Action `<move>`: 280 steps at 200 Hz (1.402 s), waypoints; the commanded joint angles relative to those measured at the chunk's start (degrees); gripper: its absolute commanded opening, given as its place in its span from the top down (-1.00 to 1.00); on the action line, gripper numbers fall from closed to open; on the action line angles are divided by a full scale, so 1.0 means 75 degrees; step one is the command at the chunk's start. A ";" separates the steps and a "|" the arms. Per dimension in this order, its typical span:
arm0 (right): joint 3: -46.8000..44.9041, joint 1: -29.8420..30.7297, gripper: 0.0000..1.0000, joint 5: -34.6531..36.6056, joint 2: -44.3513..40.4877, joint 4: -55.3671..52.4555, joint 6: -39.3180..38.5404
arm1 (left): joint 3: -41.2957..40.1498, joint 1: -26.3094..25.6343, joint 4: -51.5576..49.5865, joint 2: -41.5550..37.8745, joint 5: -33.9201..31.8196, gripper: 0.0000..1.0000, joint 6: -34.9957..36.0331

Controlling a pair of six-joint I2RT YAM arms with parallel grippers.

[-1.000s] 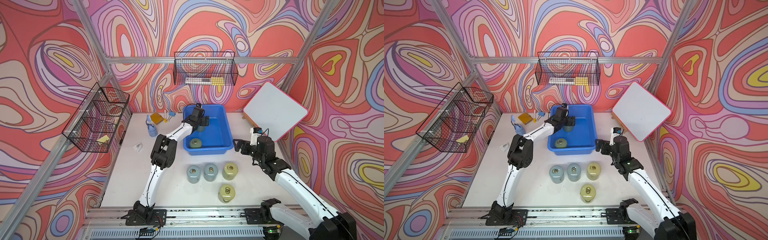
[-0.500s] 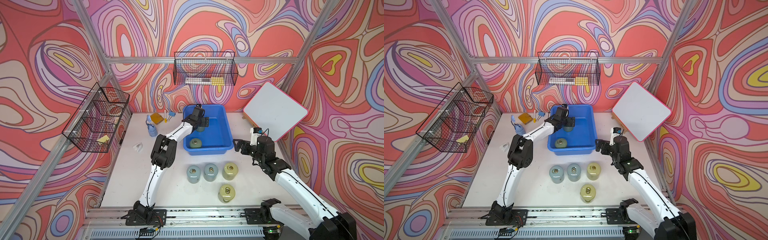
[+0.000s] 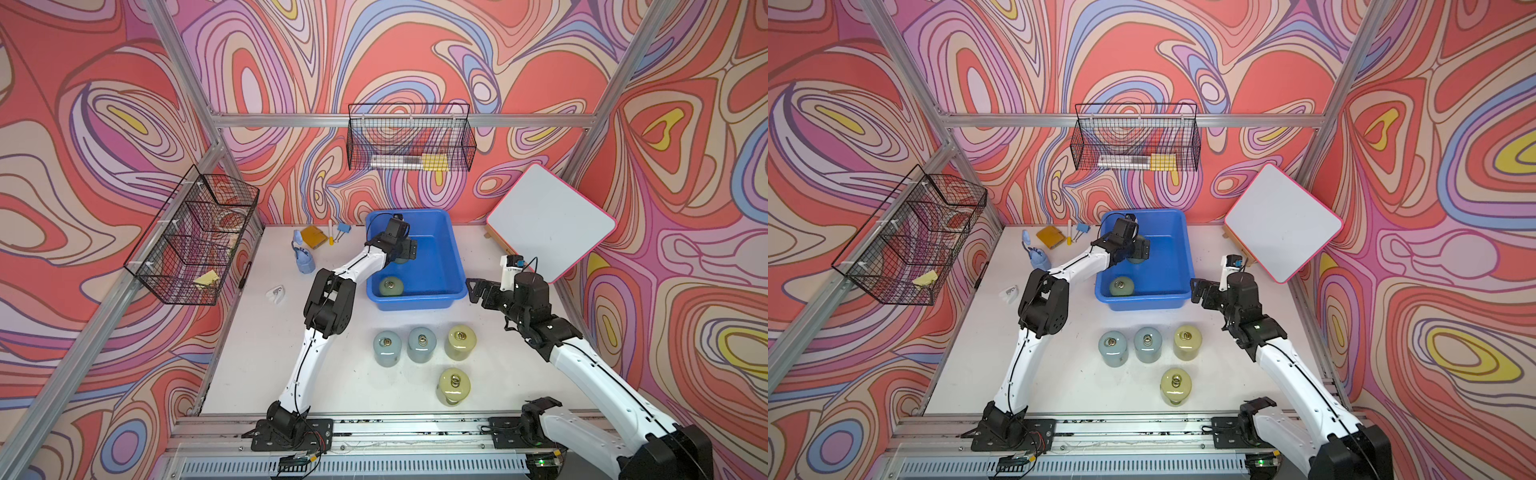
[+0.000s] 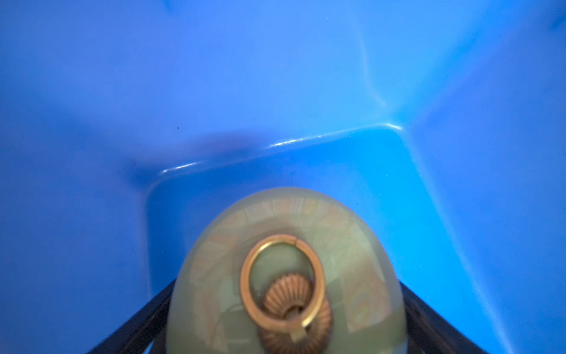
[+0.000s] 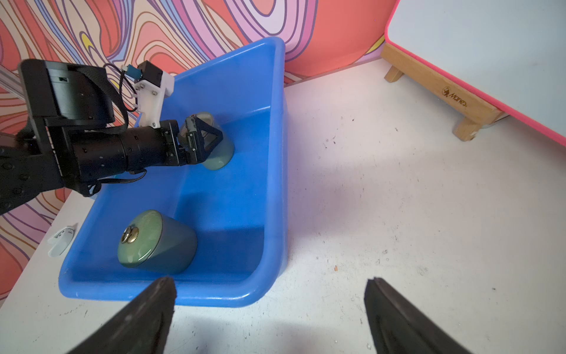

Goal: Take the tea canister out of the basket
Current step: Pick up the tea canister from the basket.

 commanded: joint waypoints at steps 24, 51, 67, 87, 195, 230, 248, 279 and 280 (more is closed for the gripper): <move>-0.0020 -0.0032 -0.96 0.0024 -0.0037 0.0081 -0.0071 | 0.0188 0.0042 0.0076 0.0139 0.0200 -0.56 0.0045; -0.0025 -0.0022 -0.96 0.0036 -0.0029 0.0079 -0.0071 | 0.0197 0.0049 0.0213 0.0102 0.0282 -0.36 0.0100; -0.0024 -0.0027 -0.97 0.0026 -0.0034 0.0072 -0.0074 | 0.0194 0.0049 0.0244 0.0034 0.0305 -0.29 0.0146; -0.0026 -0.0024 -0.96 0.0036 -0.0034 0.0077 -0.0070 | 0.0199 0.0041 0.0275 -0.0111 0.0328 -0.20 0.0217; -0.0041 -0.0032 -0.97 0.0082 -0.0025 0.0092 -0.0049 | 0.0530 0.0001 -0.0624 -0.1275 0.0368 0.05 0.0571; -0.0038 -0.0032 -0.97 0.0080 0.0015 0.0098 -0.0047 | 0.0548 -0.0097 -0.0865 -0.1781 0.0251 0.05 0.0726; -0.0050 -0.0032 -0.96 0.0103 0.0017 0.0105 -0.0056 | 0.0550 -0.0172 -0.0999 -0.2038 0.0192 0.06 0.0826; -0.0050 -0.0032 -0.97 0.0096 0.0057 0.0112 -0.0033 | 0.0546 -0.0312 -0.1364 -0.2499 0.0040 0.06 0.0993; -0.0050 -0.0032 -0.97 0.0095 0.0057 0.0114 -0.0033 | 0.0543 -0.0319 -0.1385 -0.2516 0.0032 0.06 0.0995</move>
